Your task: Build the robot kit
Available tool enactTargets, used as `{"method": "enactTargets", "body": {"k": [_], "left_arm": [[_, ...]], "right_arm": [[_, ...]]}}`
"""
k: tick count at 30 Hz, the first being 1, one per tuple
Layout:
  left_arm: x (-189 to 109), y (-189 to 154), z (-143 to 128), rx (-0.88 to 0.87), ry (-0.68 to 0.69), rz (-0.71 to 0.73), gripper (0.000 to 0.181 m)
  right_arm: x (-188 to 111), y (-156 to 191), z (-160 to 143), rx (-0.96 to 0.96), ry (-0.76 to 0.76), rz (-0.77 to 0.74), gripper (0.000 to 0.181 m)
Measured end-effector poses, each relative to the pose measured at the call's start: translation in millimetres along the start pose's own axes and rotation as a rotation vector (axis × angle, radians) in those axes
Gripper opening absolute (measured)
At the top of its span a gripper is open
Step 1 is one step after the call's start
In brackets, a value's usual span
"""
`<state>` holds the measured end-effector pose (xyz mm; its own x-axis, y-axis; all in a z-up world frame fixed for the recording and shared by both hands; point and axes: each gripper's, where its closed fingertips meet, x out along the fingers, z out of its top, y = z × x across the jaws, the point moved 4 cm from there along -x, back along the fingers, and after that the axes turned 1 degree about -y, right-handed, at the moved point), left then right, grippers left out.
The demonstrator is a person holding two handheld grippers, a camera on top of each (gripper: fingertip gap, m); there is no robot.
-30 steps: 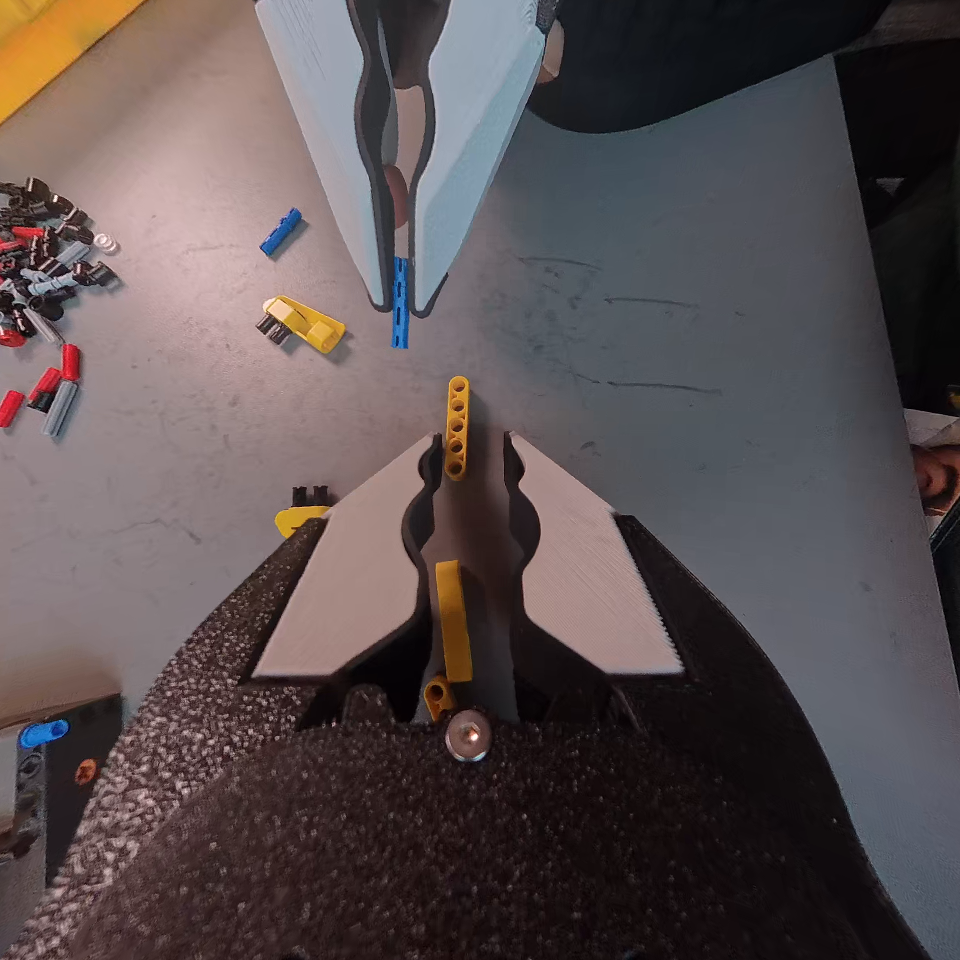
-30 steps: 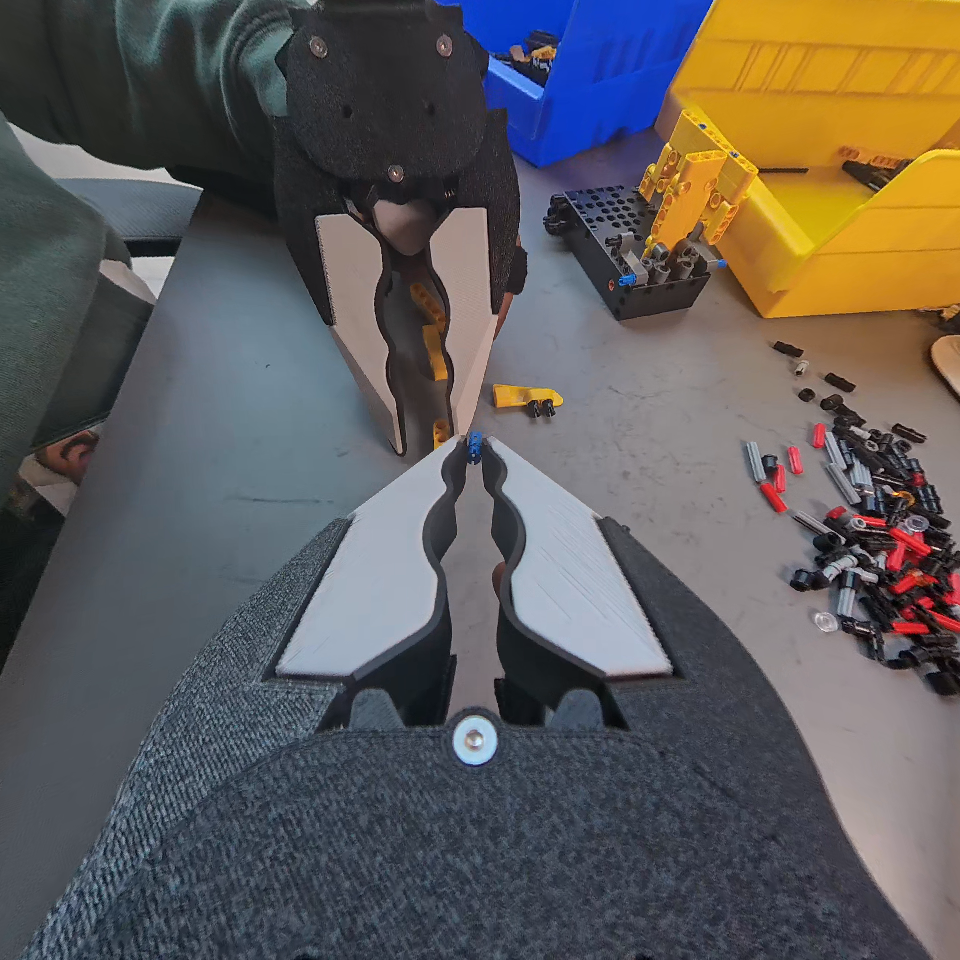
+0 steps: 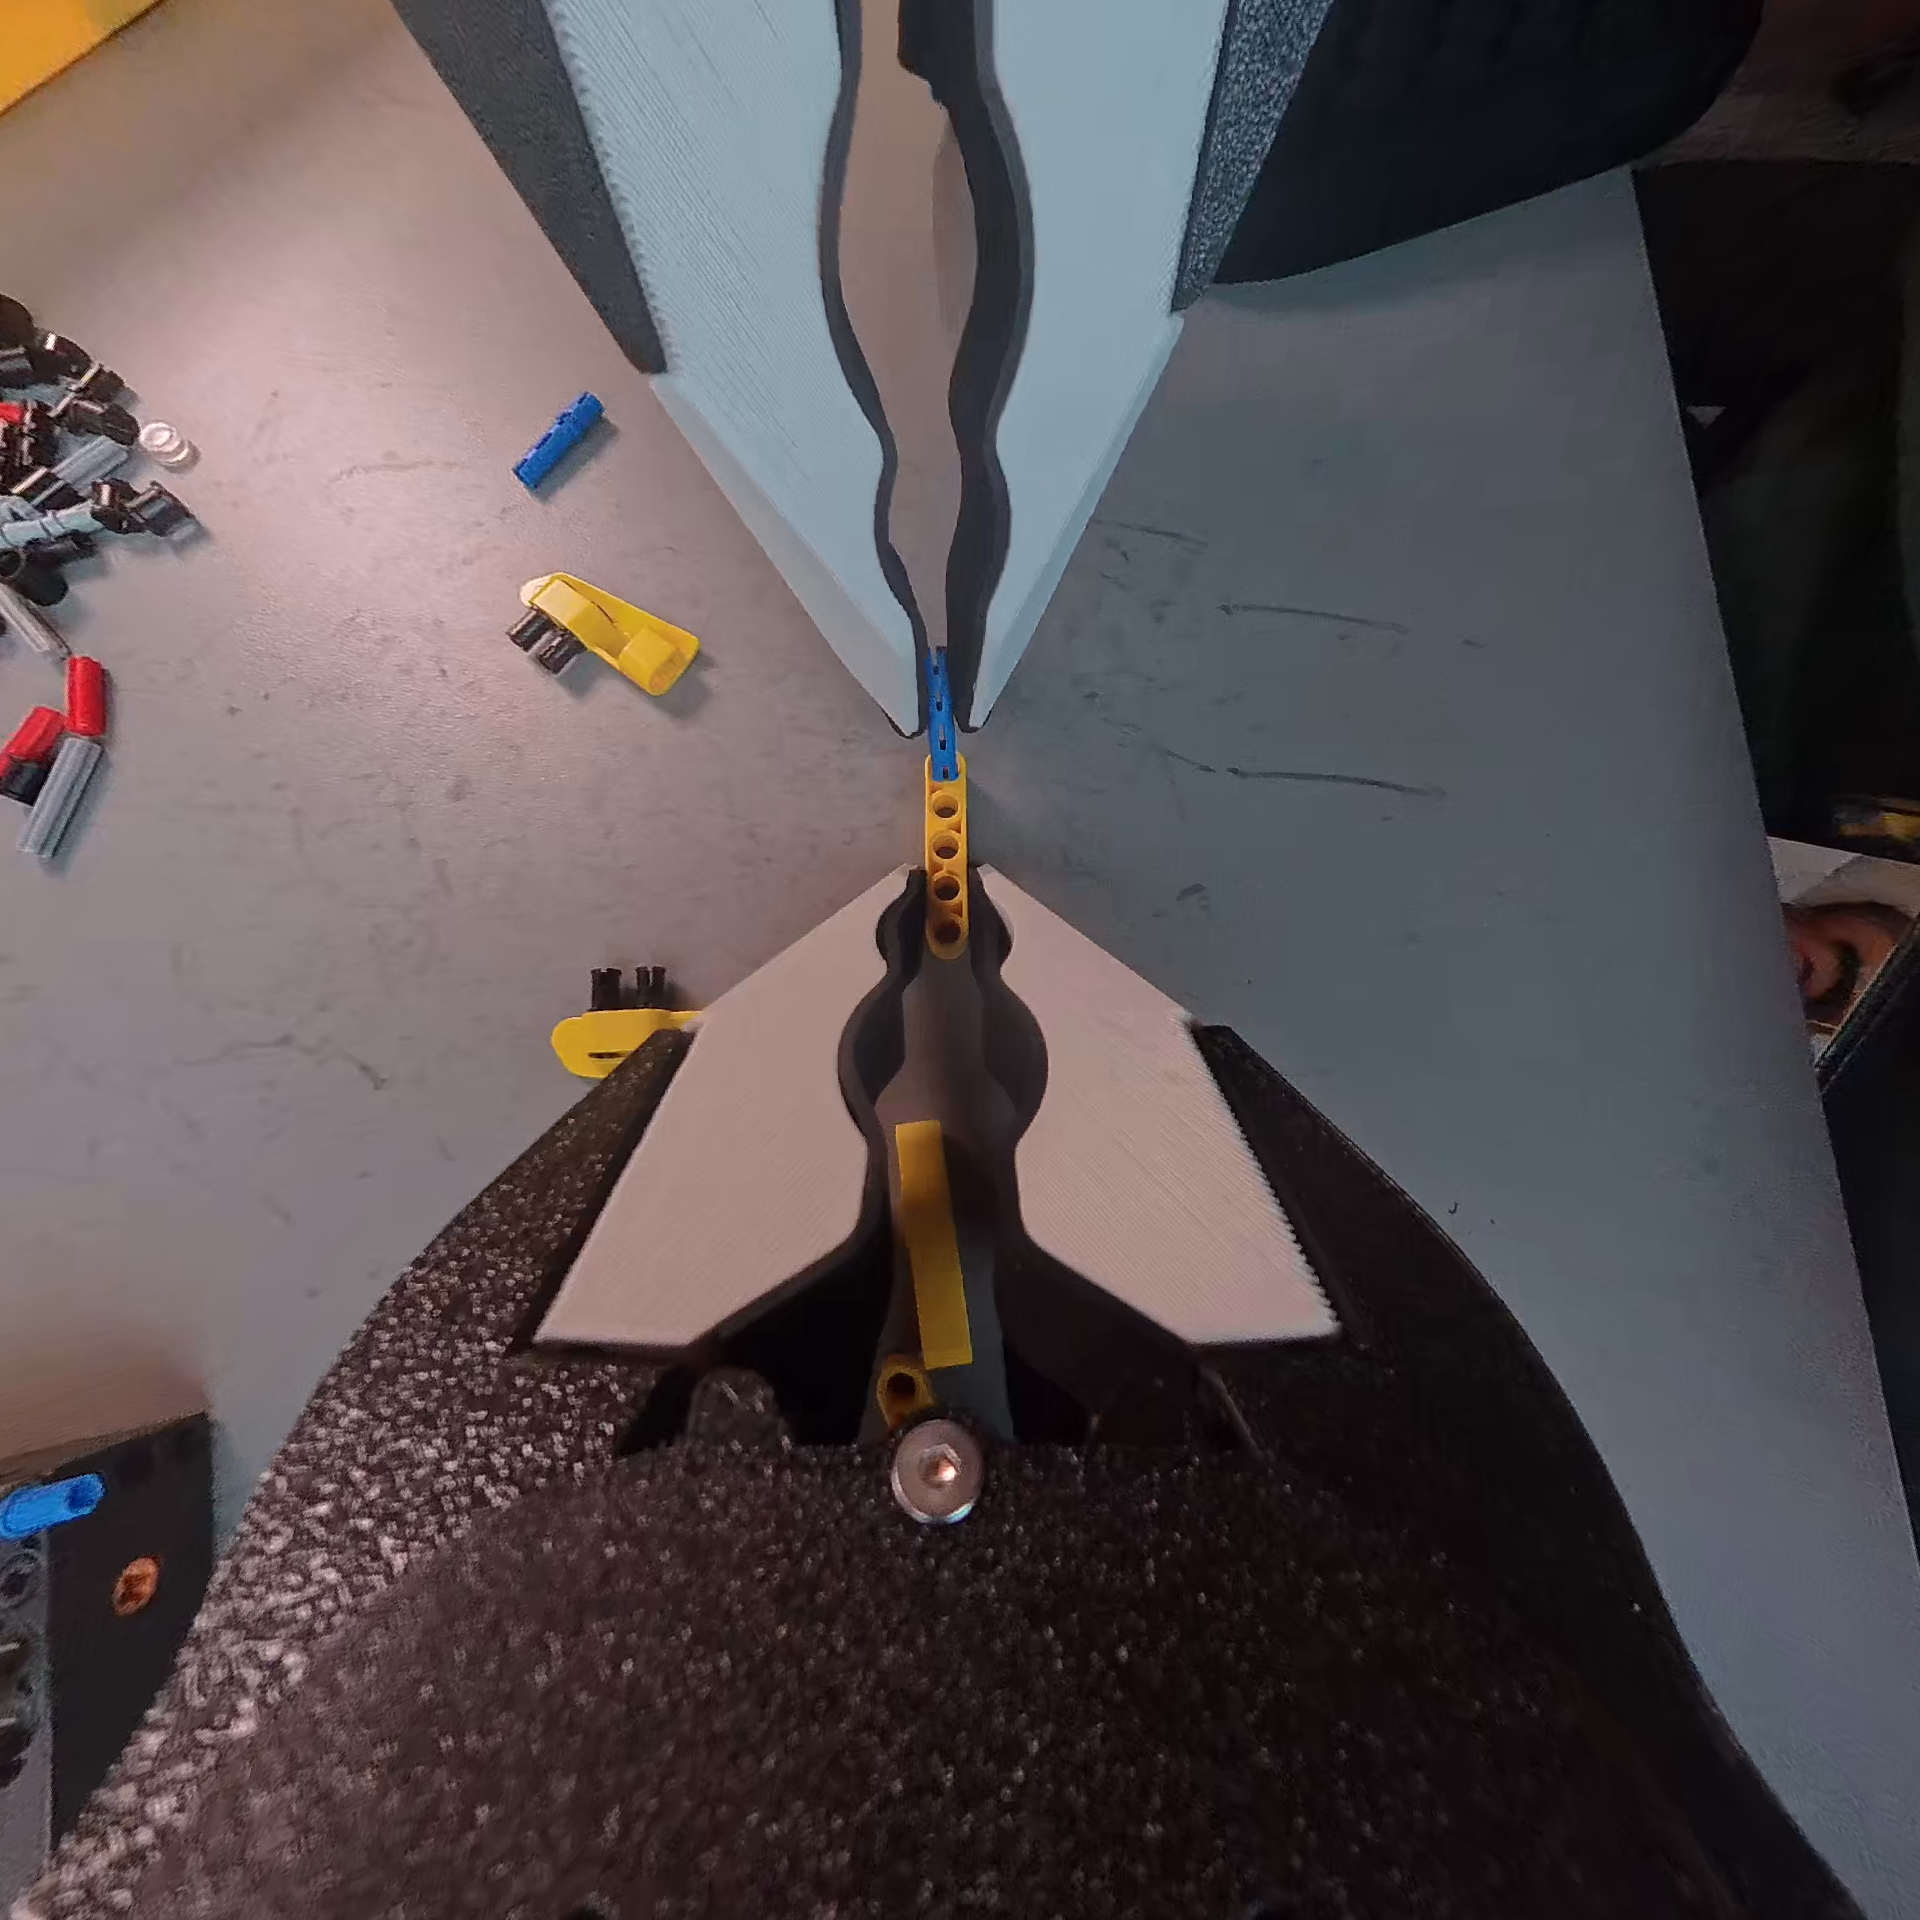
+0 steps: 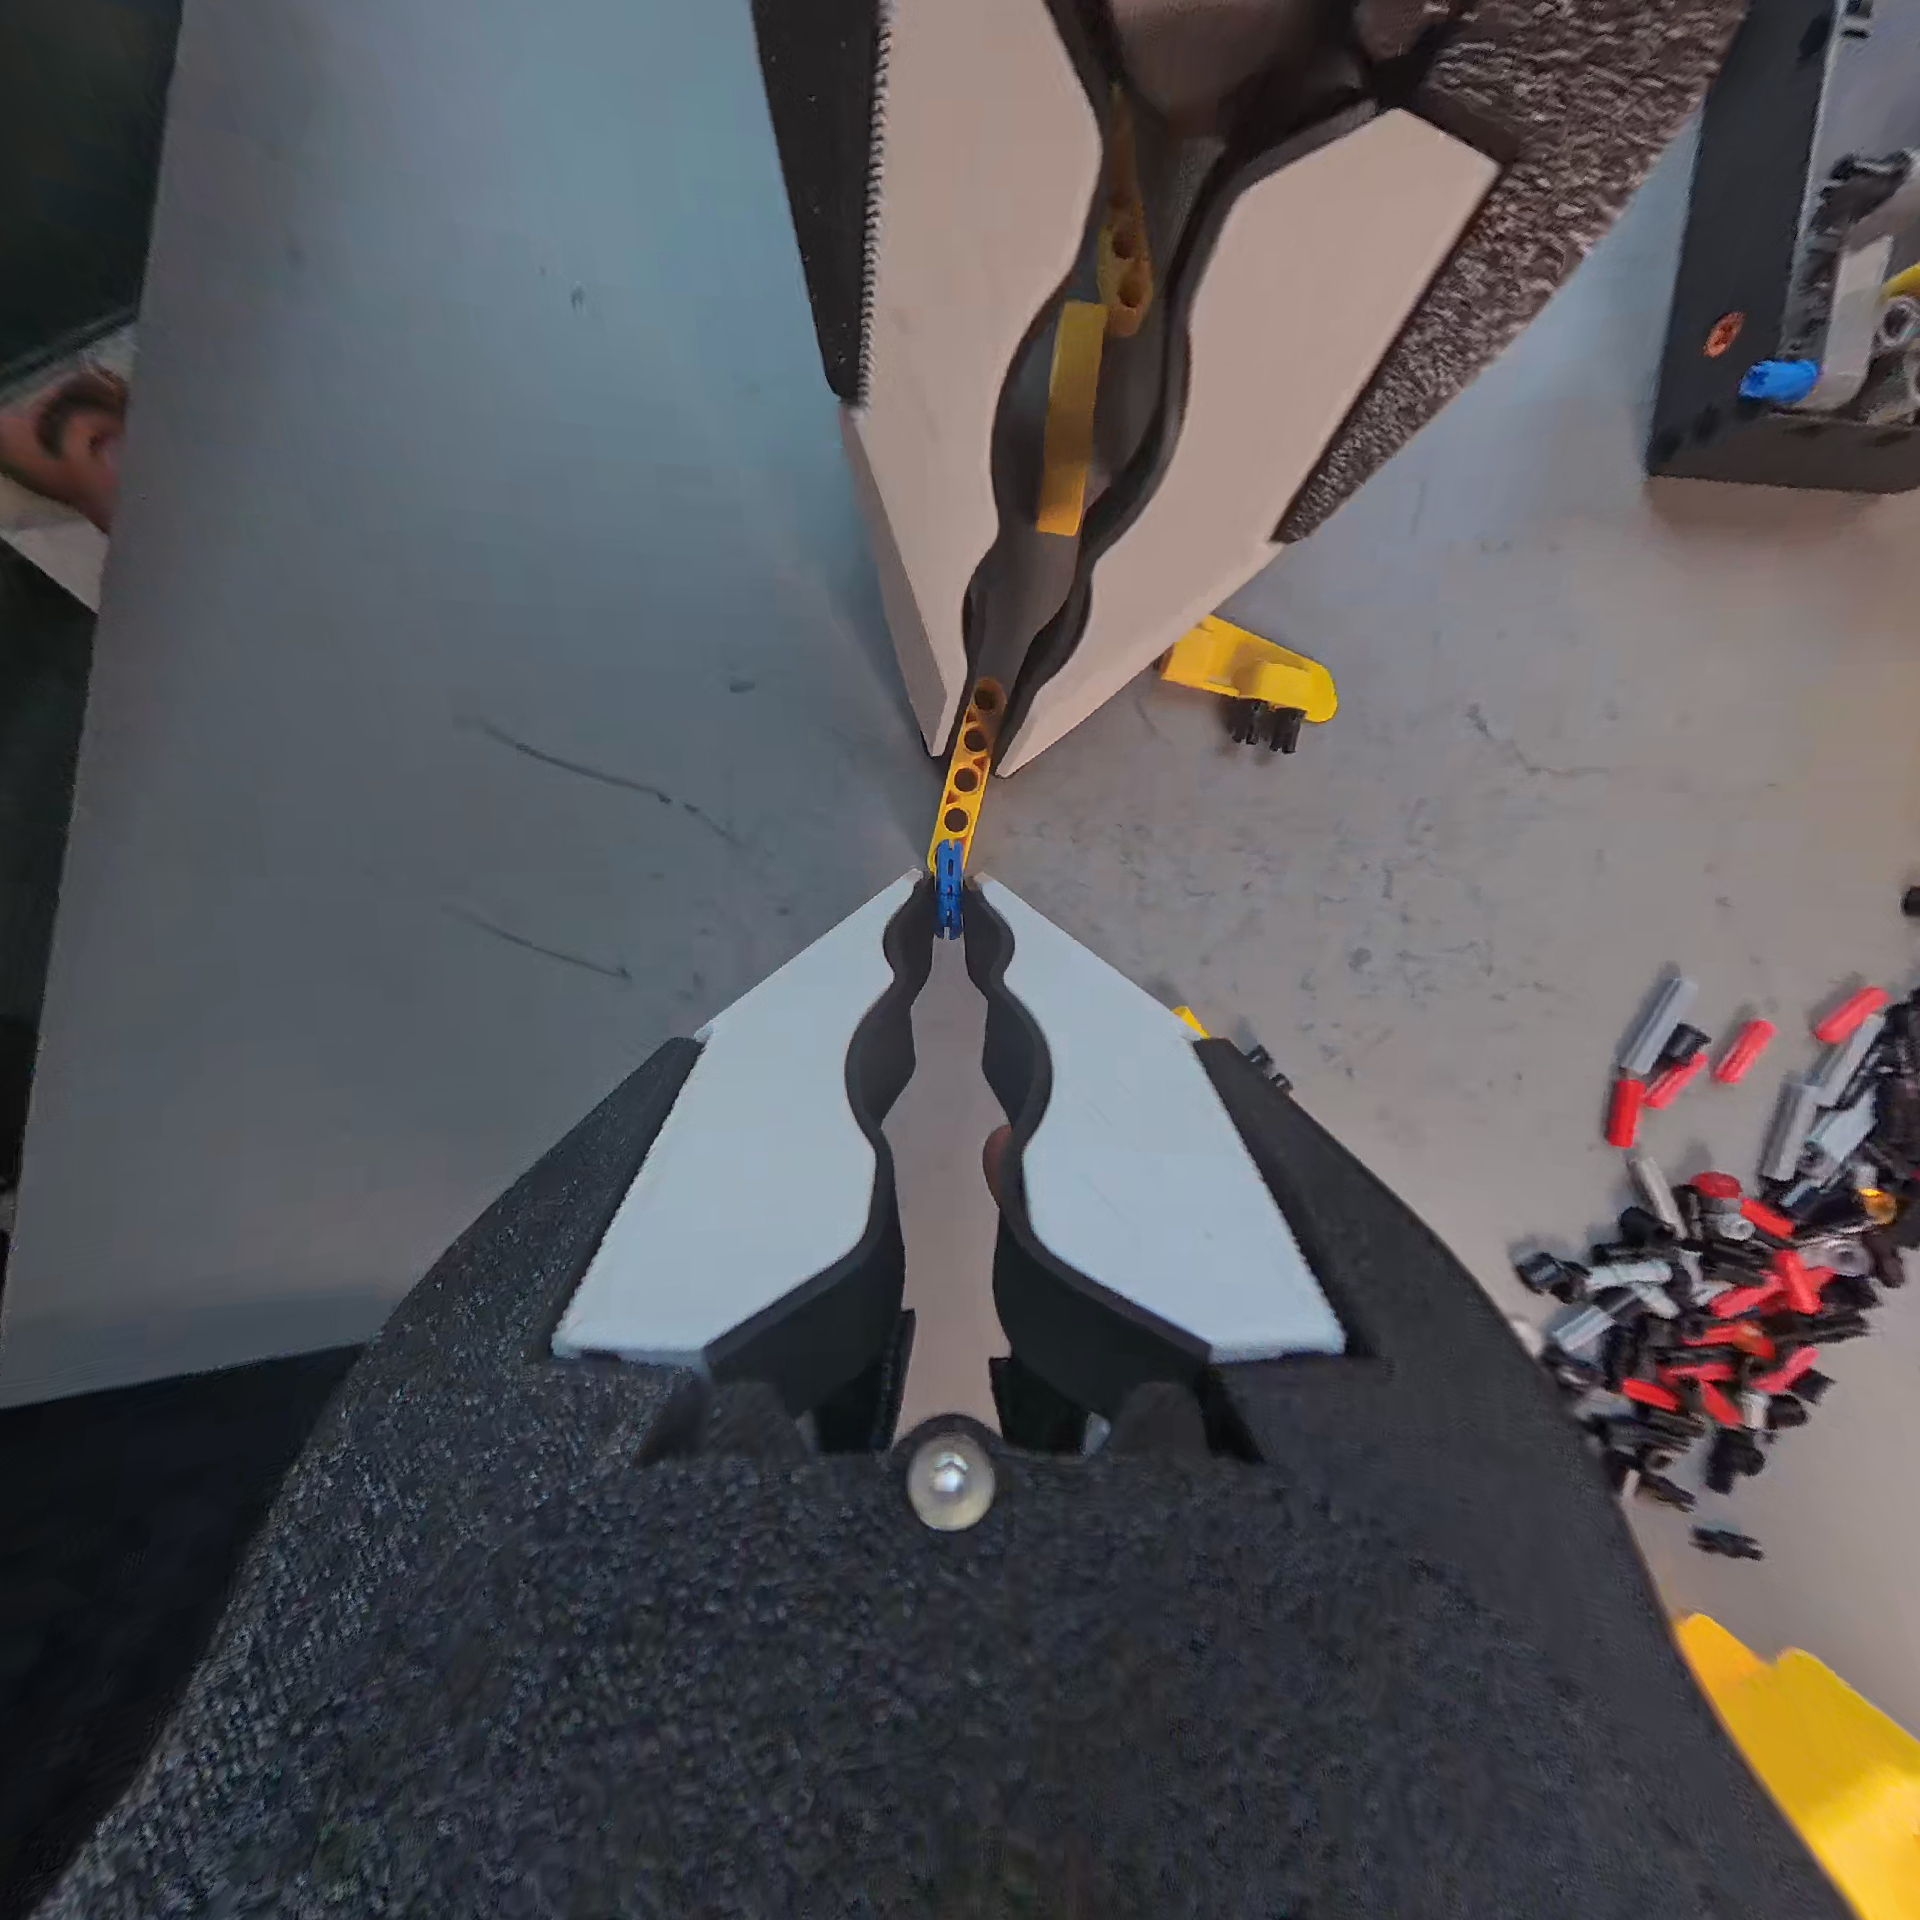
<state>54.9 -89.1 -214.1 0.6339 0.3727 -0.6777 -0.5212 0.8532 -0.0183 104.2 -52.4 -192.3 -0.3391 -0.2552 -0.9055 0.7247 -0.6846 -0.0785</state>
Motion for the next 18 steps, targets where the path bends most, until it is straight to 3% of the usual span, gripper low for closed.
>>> {"method": "enactTargets", "body": {"k": [8, 18], "left_arm": [[-0.6, 2.5, -0.3, 0.004, -0.001, -0.056, 0.006], [-0.7, 4.8, -0.2, -0.01, -0.003, -0.095, 0.006]], "right_arm": [[2.6, -0.3, 9.3, -0.256, 0.303, 0.027, 0.004], [5.6, 1.6, 17.1, -0.415, 0.498, 0.033, 0.004]]}}
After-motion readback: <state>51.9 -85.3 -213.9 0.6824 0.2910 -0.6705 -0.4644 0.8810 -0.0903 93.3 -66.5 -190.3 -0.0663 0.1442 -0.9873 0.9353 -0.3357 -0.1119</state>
